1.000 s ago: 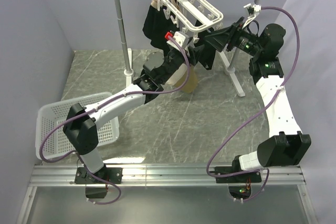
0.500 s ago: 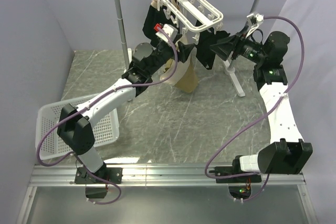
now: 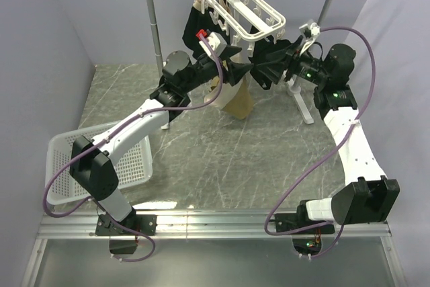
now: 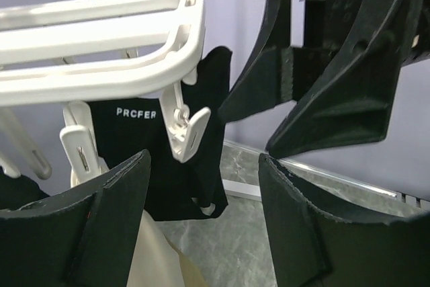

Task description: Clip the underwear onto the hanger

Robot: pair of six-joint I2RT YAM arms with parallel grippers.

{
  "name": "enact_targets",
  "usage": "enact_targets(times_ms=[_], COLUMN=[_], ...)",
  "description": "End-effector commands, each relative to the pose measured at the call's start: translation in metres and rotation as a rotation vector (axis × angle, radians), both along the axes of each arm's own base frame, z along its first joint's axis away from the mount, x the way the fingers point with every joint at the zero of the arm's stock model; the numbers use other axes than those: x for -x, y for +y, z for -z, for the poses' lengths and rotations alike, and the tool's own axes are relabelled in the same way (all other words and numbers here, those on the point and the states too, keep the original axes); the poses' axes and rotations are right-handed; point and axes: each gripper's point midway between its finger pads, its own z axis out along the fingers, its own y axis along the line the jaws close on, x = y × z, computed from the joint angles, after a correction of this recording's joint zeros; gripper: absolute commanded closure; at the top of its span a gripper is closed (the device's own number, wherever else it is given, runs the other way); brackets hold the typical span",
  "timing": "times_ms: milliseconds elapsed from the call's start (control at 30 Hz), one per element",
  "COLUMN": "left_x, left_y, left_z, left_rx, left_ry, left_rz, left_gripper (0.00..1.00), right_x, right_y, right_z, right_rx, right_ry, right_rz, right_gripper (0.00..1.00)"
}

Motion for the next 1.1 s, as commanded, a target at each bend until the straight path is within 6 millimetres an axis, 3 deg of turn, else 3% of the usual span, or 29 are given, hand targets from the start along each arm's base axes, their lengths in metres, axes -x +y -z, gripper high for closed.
enact_targets(times_ms=[0, 233, 733, 1067], left_x=[0.014, 0.014, -0.005, -0.014], left_y=[0.007, 0.007, 0.003, 0.001], left_z=[-0.044, -0.046, -0.049, -0.047], left_rx=[0.040, 0.037, 0.023, 0.018], left_ry=[-0.111, -0.112, -0.132, -0.128], left_rz=[0.054, 0.077, 0.067, 0.075], left_gripper=[0.30, 0.30, 0.31, 0.31], right_x=[-0.002, -0.014, -0.029, -0.032], right_y=[0.006, 0.017, 0.043, 0.049], right_z=[-0.009, 0.000, -0.004, -0.012], right_rx=[0.039, 0.049, 0.029, 0.018], right_ry=[-0.137, -0.200, -0.278, -0.306], right_rz=[0.009, 0.001, -0.058, -0.091], right_gripper=[0.28, 0.27, 0.28, 0.39])
